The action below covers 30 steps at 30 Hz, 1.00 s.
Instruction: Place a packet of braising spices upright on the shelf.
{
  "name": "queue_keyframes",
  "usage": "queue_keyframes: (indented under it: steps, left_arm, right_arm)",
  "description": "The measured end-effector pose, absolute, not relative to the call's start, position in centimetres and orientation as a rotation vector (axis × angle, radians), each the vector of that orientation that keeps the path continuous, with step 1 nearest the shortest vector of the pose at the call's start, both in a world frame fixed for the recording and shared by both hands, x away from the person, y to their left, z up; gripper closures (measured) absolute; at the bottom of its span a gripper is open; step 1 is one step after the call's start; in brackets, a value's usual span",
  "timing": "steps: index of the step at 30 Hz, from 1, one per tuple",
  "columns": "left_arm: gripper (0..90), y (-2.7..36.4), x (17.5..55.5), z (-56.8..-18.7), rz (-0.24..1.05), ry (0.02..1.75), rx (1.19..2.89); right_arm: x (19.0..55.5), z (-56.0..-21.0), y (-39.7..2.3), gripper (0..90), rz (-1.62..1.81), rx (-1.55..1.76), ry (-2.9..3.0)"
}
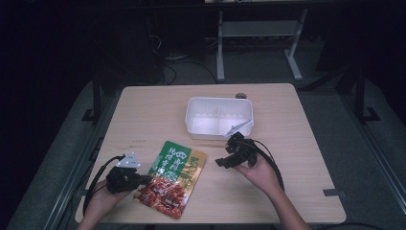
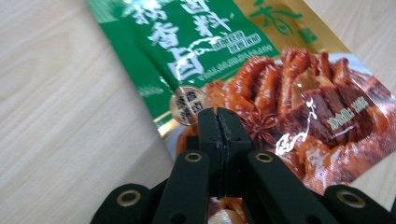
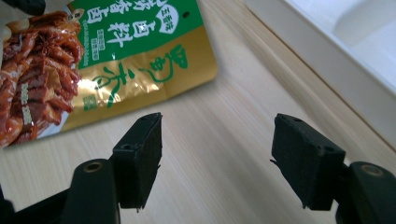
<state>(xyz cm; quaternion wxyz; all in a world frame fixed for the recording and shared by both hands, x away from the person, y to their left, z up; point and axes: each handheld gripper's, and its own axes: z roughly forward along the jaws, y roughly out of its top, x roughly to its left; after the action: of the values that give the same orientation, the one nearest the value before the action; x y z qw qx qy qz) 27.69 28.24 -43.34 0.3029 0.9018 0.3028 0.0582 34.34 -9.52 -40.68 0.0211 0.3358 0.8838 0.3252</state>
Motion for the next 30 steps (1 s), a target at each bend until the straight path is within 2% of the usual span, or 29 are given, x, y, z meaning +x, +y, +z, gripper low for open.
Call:
queue_keyframes:
  steps: [14,26,30]
  left_arm:
    - [90.0,27.6,27.7,-44.0,0.1,0.763,2.445]
    - [90.0,27.5,27.9,-44.4,0.084,0.761,2.463]
    - [90.0,27.5,27.9,-44.5,0.075,0.768,2.455]
  right_arm:
    - [38.1,-41.2,-3.5,33.3,0.869,1.005,2.862]
    - [40.2,-43.9,-2.3,33.3,0.799,1.115,2.918]
    - [40.1,-44.2,-1.8,36.7,0.794,1.11,2.938]
